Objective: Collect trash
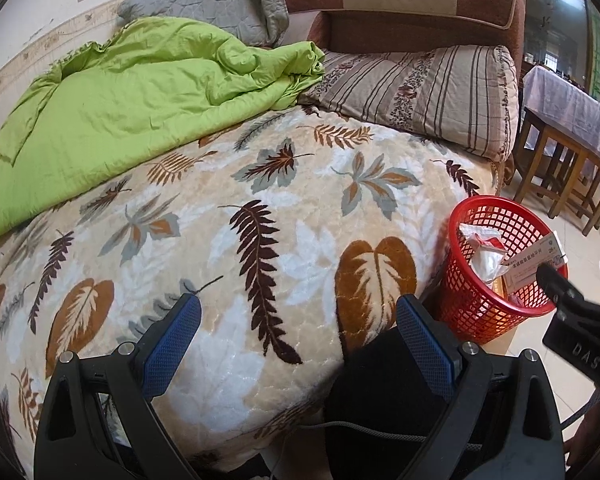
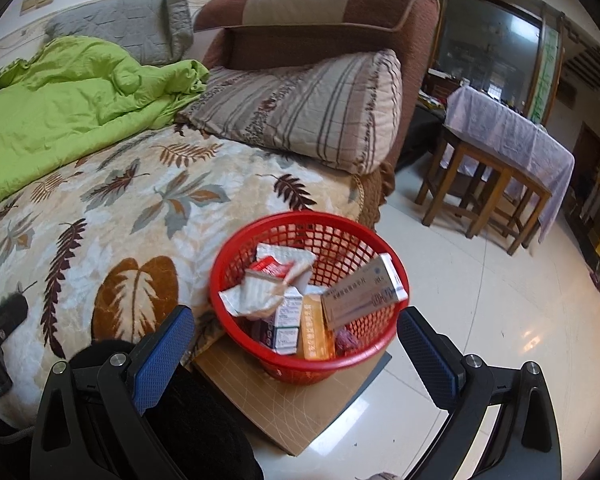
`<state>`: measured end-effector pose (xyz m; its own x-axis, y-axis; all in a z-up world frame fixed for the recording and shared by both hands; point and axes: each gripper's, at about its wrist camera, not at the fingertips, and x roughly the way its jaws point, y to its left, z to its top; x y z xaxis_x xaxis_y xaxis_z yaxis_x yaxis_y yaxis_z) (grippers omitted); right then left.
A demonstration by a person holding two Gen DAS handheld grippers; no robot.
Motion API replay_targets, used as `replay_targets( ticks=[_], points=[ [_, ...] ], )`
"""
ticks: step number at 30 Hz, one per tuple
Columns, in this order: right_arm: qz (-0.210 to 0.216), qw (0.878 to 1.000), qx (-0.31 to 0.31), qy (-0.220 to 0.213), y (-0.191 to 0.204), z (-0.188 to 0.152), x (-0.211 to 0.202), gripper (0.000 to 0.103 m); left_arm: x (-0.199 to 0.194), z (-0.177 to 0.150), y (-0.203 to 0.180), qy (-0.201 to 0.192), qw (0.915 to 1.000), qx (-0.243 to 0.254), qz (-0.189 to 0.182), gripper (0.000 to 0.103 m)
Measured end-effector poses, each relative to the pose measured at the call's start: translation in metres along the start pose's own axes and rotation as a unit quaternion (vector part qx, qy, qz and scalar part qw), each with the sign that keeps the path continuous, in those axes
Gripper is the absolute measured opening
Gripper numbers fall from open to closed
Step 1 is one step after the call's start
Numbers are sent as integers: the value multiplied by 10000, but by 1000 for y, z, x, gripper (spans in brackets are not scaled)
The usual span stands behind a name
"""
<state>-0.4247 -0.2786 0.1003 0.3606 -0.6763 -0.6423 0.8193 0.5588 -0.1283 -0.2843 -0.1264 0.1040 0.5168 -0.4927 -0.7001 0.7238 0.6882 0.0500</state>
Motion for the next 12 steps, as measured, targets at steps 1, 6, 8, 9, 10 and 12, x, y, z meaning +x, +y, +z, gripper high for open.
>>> replay_targets(
  ticks=[1,6,8,9,10,12],
  points=[
    [30,10000,-20,-6,2,3,1,103,3,0,3,40,10000,-17,31,97],
    [495,9985,-206,63,36,35,13,103,16,8,49,188,9974,-495,486,97],
    [698,9964,-479,53,64,47,19,103,23,11,82,285,9939,-805,698,97],
    [827,9946,-622,52,82,52,23,103,26,11,94,343,9920,-923,797,97],
    [910,9927,-785,51,100,55,27,103,31,9,114,424,9881,-1160,922,97],
    [1211,9853,-1196,119,142,61,37,103,45,2,162,548,9779,-1716,1065,97]
  ],
)
